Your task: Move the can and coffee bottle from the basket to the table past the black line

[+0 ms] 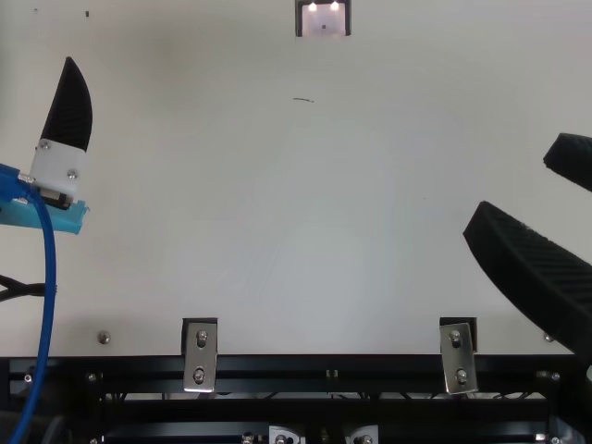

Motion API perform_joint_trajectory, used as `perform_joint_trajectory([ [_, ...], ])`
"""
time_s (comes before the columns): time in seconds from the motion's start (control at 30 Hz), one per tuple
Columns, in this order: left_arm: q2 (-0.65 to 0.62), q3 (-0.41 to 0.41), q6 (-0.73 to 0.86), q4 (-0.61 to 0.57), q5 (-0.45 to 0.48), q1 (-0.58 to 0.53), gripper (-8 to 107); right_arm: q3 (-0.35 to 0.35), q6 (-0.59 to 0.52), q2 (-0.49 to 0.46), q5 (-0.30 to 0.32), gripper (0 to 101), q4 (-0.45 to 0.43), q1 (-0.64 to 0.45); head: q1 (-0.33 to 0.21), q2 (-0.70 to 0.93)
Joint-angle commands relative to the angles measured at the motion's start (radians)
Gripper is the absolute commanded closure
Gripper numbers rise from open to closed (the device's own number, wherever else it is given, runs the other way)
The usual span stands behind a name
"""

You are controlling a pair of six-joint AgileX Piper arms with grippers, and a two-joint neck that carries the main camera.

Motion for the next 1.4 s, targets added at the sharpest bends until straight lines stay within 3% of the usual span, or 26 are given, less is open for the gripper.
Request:
perform_joint_trajectory([
  [0.0,0.000,0.000,0.000,0.000,0.000,0.000,9,0.000,0.000,0.000,0.000,0,0.000,0.000,-0.034,0.064],
  [0.73,0.000,0.000,0.000,0.000,0.000,0.000,9,0.000,0.000,0.000,0.000,0,0.000,0.000,-0.172,0.619],
  [1.37,0.000,0.000,0.000,0.000,0.000,0.000,9,0.000,0.000,0.000,0.000,0,0.000,0.000,-0.176,0.656],
])
